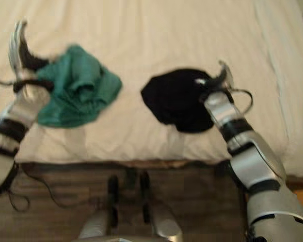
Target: Tidy up the quilt and then pick up the clothes from the bed and put them into the laundry hamper.
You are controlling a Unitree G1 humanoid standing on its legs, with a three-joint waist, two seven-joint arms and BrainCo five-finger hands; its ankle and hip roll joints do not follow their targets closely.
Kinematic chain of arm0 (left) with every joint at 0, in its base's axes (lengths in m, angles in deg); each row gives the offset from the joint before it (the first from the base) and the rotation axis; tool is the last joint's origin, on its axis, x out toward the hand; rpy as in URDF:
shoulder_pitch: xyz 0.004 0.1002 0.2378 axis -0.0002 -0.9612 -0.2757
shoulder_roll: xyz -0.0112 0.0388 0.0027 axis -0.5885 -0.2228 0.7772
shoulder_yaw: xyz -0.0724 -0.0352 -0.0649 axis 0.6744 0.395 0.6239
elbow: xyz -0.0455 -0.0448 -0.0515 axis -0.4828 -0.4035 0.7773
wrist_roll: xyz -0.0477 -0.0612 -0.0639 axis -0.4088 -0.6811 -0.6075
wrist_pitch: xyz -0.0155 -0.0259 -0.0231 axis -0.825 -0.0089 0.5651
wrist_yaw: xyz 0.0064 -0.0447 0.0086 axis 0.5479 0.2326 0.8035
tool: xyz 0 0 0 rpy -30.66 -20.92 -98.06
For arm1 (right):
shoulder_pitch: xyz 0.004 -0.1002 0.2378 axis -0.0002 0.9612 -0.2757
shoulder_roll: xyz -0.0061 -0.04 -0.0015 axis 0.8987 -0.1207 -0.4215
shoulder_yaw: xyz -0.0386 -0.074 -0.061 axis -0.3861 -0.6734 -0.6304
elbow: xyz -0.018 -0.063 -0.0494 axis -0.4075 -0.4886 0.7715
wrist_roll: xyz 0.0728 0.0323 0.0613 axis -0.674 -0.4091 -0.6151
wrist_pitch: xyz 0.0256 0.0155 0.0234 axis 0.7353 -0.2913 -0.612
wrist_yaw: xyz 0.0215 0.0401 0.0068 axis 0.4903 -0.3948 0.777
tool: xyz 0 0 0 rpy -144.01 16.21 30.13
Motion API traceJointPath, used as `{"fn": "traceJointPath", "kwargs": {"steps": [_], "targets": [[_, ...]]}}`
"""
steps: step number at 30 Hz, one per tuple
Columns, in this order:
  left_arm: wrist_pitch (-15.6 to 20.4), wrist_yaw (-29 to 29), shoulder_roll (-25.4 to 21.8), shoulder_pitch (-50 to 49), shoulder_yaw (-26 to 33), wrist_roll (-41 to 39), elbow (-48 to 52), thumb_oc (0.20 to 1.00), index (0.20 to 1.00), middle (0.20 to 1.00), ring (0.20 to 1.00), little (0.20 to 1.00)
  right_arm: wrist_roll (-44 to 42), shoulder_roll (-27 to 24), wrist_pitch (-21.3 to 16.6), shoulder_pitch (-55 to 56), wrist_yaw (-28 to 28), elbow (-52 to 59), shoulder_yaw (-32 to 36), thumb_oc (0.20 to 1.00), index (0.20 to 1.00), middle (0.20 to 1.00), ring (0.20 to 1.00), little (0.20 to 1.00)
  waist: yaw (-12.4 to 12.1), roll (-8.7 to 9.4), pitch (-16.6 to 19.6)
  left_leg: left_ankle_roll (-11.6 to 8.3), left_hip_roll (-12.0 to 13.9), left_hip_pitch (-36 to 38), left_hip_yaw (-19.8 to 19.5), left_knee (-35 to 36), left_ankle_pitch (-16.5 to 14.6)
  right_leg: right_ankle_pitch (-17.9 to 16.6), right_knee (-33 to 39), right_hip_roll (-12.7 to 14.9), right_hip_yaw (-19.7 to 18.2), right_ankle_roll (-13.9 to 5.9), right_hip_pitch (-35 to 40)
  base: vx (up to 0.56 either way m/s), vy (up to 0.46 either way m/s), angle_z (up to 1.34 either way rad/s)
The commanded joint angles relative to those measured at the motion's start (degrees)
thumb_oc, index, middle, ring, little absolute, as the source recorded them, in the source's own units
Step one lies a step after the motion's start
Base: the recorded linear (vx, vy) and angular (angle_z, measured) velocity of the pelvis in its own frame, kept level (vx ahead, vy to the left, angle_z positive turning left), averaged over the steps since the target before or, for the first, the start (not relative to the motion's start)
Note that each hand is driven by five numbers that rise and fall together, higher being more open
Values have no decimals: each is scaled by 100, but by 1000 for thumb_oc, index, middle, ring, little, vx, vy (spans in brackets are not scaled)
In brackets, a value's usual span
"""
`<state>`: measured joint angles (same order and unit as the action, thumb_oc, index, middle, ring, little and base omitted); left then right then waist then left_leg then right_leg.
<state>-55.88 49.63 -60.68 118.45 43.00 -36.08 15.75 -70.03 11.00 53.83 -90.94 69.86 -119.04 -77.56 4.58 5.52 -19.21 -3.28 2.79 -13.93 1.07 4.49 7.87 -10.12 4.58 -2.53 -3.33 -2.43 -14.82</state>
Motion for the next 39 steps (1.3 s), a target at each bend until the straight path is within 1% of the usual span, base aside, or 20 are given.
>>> {"fn": "traceJointPath", "kwargs": {"steps": [1, 5, 7, 8, 9, 10, 11, 12, 15, 18, 21, 22, 23, 25, 26, 27, 29, 30, 32, 39], "targets": [[-79, -113, -9, 271, -162, -184, -291, 1000, 1000, 1000, 1000, 1000, 37, -36, 17, -135, 55, -379, -318, 1000, 1000, 1000, 1000, 1000, -98, 87, -120, -222, 358, 139, 233, -89, -425, 259, 42, 384, -406, -649, 145, -95, -71, -21], [-1147, -560, 488, 61, -282, -925, -933, 1000, 1000, 1000, 1000, 1000, -122, 409, -145, -239, -37, -1019, -533, 1000, 1000, 1000, 1000, 1000, -150, 21, -315, -233, 295, -55, 158, -125, -363, 231, 42, 496, -242, -642, -9, -108, -7, -6], [-1437, -685, 682, -68, -241, -1031, -1184, 1000, 1000, 1000, 1000, 1000, -133, 574, -63, -339, -5, -1087, -531, 1000, 1000, 1000, 1000, 1000, -143, -28, -398, -245, 266, -94, 144, -159, -352, 226, 42, 533, -187, -616, -28, -88, 77, -1], [-1805, -953, 854, -163, -198, -1084, -1432, 705, 705, 705, 705, 705, -162, 692, 37, -417, -22, -1099, -534, 1000, 1000, 1000, 1000, 1000, -128, -75, -456, -256, 239, -112, 153, -176, -338, 218, 42, 566, -142, -598, -45, -63, 64, -4], [-1806, -954, 855, -162, -198, -1083, -1434, 589, 589, 589, 589, 589, -162, 692, 38, -418, -22, -1099, -535, 1000, 1000, 1000, 1000, 1000, -126, -76, -458, -256, 239, -111, 151, -176, -339, 219, 42, 566, -139, -598, -42, -108, 113, 0], [-2100, -1199, 1114, -295, -153, -988, -1779, 200, 200, 200, 200, 200, -55, 810, 254, -498, -270, -1040, -553, 796, 796, 796, 796, 796, -79, -119, -526, -265, 200, -128, 190, -181, -324, 201, 42, 603, -102, -575, -79, -71, 75, 5], [-2096, -1193, 1134, -301, -159, -1000, -1803, 200, 200, 200, 200, 200, -39, 826, 282, -510, -293, -1038, -564, 382, 382, 382, 382, 382, -72, -125, -531, -265, 197, -125, 197, -179, -321, 199, 42, 604, -103, -572, -82, -80, 113, 5], [-2143, -1207, 1190, -319, -177, -1050, -1859, 200, 200, 200, 200, 200, 19, 870, 336, -541, -361, -1032, -594, 200, 200, 200, 200, 200, -55, -139, -543, -266, 188, -117, 215, -170, -315, 196, 41, 607, -106, -563, -92, -34, 137, -2], [-2086, -1091, 1431, -324, -216, -1257, -2044, 200, 200, 200, 200, 200, 136, 1026, 556, -598, -603, -911, -811, 200, 200, 200, 200, 200, 50, -205, -600, -275, 149, -69, 351, -140, -303, 200, 30, 627, -166, -522, -127, -37, 147, -13], [-1743, -914, 1497, -312, -206, -1509, -1930, 200, 200, 200, 200, 200, 42, 1052, 395, -536, -596, -781, -846, 200, 200, 200, 200, 200, 94, -250, -606, -276, 129, -7, 408, -93, -297, 217, 36, 635, -198, -498, -105, -22, 78, -15], [-592, -673, 1465, -467, 12, -1848, -1372, 200, 200, 200, 200, 200, -464, 956, -559, -297, -253, -282, -663, 200, 200, 200, 200, 200, 115, -315, -587, -263, 84, 168, 422, -16, -349, 283, 42, 652, -219, -480, 17, -18, 71, -4], [-423, -593, 1455, -537, 67, -1843, -1199, 200, 200, 200, 200, 200, -534, 940, -662, -226, -165, -150, -577, 200, 200, 200, 200, 200, 109, -321, -561, -261, 79, 168, 423, -11, -349, 280, 42, 651, -227, -472, 9, -3, 36, 0], [116, -490, 1432, -726, 190, -1864, -832, 200, 200, 200, 200, 200, -692, 882, -919, -33, -51, 132, -407, 200, 200, 200, 200, 200, 101, -332, -524, -253, 66, 205, 419, -9, -379, 299, 42, 654, -233, -467, 39, 0, 0, 0], [701, -1, 1341, -1603, 720, -1774, 843, 200, 200, 200, 200, 200, -844, 639, -1616, 1084, 72, 1501, 403, 200, 200, 200, 200, 200, 81, -361, -414, -193, 31, 372, 393, 7, -496, 377, 37, 664, -232, -447, 190, 42, 31, 2], [894, -28, 1323, -1724, 789, -1852, 1005, 200, 200, 200, 200, 200, -878, 632, -1738, 1229, 58, 1651, 499, 200, 200, 200, 200, 200, 76, -361, -380, -188, 28, 371, 394, 13, -496, 373, 37, 662, -243, -444, 184, 97, 16, 9], [922, -17, 1339, -2580, 1325, -1720, 2280, 200, 200, 200, 200, 200, -653, 596, -1833, 2320, 15, 2754, 1075, 200, 200, 200, 200, 200, 65, -371, -237, -150, 8, 470, 369, 10, -569, 425, 35, 660, -254, -444, 294, 87, 1, 9], [1072, -116, 1450, -3141, 1646, -1826, 2955, 200, 200, 200, 200, 200, -573, 635, -1978, 3037, -170, 3310, 1427, 200, 200, 200, 200, 200, 65, -372, -143, -119, -4, 547, 351, 8, -611, 452, 28, 660, -252, -455, 373, 136, 0, 11], [1199, -352, 1831, -4259, 2013, -1739, 4201, 200, 200, 200, 200, 200, -567, 767, -2313, 4553, -674, 4347, 1870, 200, 200, 200, 200, 200, 85, -349, 93, -66, -34, 733, 304, -6, -672, 493, 15, 663, -227, -491, 581, 147, 1, 16], [1287, -680, 2133, -5135, 2095, -1955, 4882, 200, 200, 200, 200, 200, -609, 963, -2546, 5692, -1072, 4900, 2164, 200, 200, 200, 200, 200, 108, -308, 359, -20, -59, 920, 298, -23, -721, 506, 8, 674, -190, -539, 794, 202, 2, 26], [1648, -1061, 2540, -6948, 1844, -2306, 5348, 200, 200, 200, 200, 200, -874, 1378, -2380, 7574, -2056, 5338, 2572, 200, 200, 200, 200, 200, 234, -233, 854, 115, -145, 1406, 450, -88, -906, 538, 8, 665, -106, -625, 1283, 84, 32, 3]]}}
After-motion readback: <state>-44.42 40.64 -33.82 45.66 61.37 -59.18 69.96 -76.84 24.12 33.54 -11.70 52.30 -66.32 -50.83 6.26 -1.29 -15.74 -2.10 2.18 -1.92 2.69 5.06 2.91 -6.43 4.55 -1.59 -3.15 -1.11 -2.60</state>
